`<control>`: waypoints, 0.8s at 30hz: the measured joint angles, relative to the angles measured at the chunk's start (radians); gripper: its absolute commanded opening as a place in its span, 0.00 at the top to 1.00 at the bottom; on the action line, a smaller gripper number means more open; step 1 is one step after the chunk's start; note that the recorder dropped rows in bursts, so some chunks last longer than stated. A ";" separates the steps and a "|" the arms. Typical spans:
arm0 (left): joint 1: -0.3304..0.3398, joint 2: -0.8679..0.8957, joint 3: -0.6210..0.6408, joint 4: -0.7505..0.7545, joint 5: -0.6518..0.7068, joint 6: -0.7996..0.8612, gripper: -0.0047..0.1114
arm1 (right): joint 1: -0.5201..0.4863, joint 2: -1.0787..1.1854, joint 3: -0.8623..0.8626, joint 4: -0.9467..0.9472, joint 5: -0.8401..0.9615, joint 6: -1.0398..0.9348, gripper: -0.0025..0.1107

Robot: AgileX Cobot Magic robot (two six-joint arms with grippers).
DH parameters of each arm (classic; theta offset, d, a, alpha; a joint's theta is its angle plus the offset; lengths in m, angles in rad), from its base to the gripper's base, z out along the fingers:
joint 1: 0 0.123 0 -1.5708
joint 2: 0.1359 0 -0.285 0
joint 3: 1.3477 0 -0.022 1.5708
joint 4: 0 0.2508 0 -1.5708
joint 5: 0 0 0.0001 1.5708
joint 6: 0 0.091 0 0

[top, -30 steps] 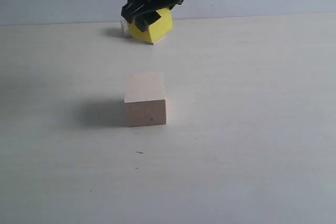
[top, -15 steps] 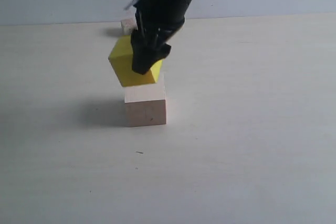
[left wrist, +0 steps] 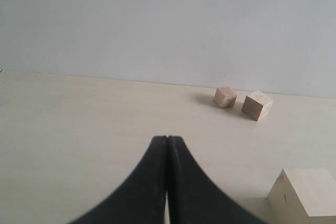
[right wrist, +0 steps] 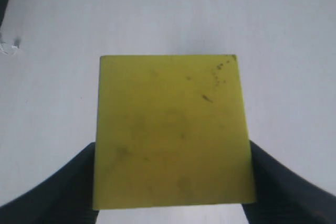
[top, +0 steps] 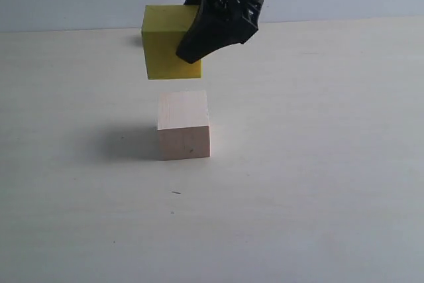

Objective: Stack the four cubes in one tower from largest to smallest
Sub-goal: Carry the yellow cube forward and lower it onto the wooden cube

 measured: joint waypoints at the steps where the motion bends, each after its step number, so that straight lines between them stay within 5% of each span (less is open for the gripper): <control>1: 0.000 0.000 0.000 0.000 0.000 0.002 0.96 | 0.000 0.004 0.000 0.002 0.004 -0.015 0.98; 24: 0.000 0.000 0.004 0.000 -0.002 0.020 0.96 | 0.000 0.198 0.000 -0.004 -0.089 -0.200 0.98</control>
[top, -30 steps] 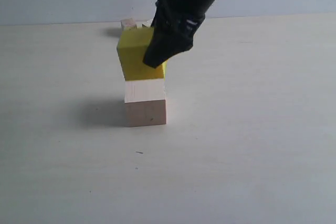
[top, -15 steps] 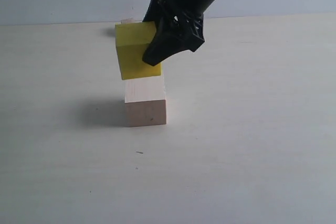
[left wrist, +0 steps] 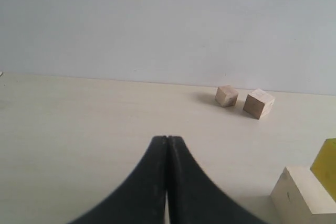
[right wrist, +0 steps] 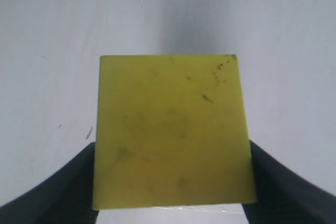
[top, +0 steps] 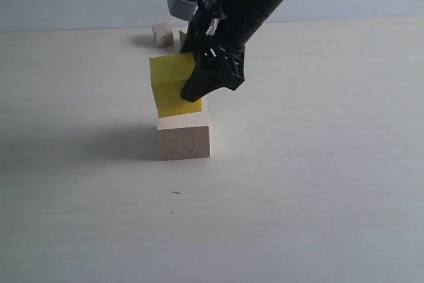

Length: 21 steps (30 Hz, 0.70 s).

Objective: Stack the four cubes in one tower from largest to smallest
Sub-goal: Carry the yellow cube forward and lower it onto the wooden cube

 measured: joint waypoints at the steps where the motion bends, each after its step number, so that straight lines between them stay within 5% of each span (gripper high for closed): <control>1: 0.000 0.000 0.000 0.000 0.000 0.002 0.96 | 0.000 0.002 0.000 -0.005 -0.007 0.000 0.98; 21: 0.000 0.000 0.000 0.000 -0.004 0.006 0.96 | 0.000 0.059 0.000 -0.034 -0.069 -0.019 0.98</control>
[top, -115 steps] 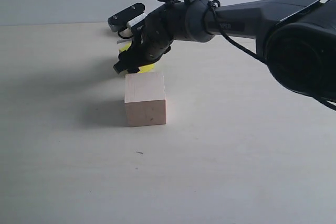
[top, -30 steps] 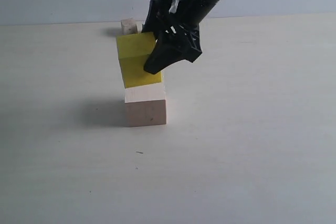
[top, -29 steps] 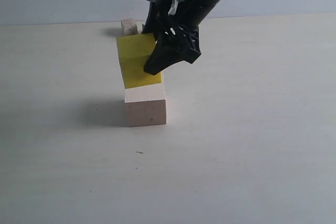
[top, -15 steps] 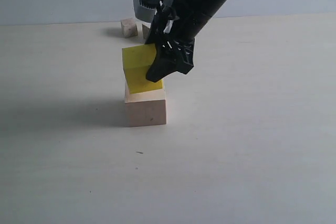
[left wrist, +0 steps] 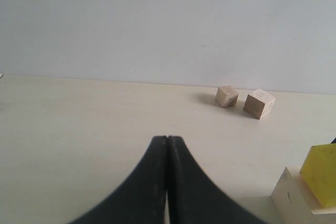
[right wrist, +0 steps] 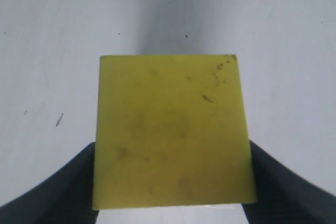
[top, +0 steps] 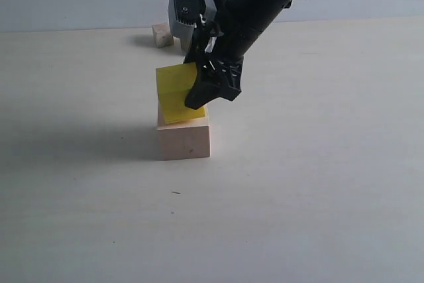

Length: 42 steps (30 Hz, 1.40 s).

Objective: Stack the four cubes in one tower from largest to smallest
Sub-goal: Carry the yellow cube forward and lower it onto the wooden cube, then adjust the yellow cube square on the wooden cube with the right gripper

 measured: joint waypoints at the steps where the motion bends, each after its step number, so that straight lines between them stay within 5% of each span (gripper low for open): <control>1: 0.000 0.000 0.000 0.000 -0.002 0.000 0.96 | 0.000 0.000 0.000 0.000 0.000 -0.003 0.98; 12: 0.000 0.000 0.000 0.000 -0.004 0.004 0.96 | 0.000 0.008 0.000 0.004 -0.004 -0.003 0.95; 28: 0.000 0.000 0.000 0.000 -0.004 0.004 0.96 | 0.000 0.008 0.000 0.004 -0.004 0.014 0.44; 42: 0.000 0.000 0.000 0.000 -0.004 0.004 0.96 | 0.000 0.008 0.000 0.002 -0.007 0.042 0.42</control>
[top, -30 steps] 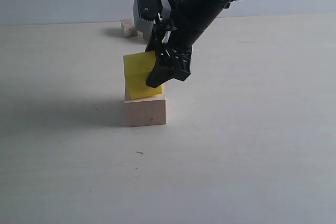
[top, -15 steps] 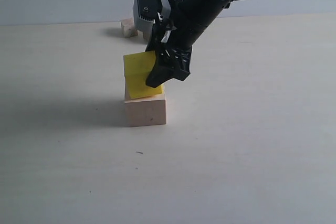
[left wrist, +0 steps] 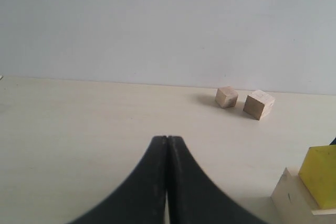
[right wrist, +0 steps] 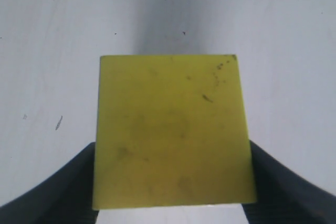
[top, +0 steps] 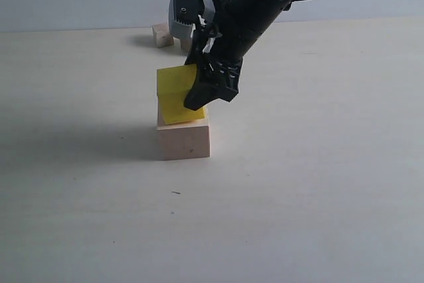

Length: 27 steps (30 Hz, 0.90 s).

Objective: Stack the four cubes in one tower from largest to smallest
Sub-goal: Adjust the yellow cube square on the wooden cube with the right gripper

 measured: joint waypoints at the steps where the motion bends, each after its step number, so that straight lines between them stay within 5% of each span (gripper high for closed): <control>1: 0.000 0.000 0.000 0.000 0.000 0.000 0.96 | 0.000 0.000 0.000 0.000 0.000 0.000 0.40; 27: 0.000 0.000 0.000 0.000 0.000 0.000 0.96 | 0.000 0.000 0.000 0.032 -0.011 0.075 0.36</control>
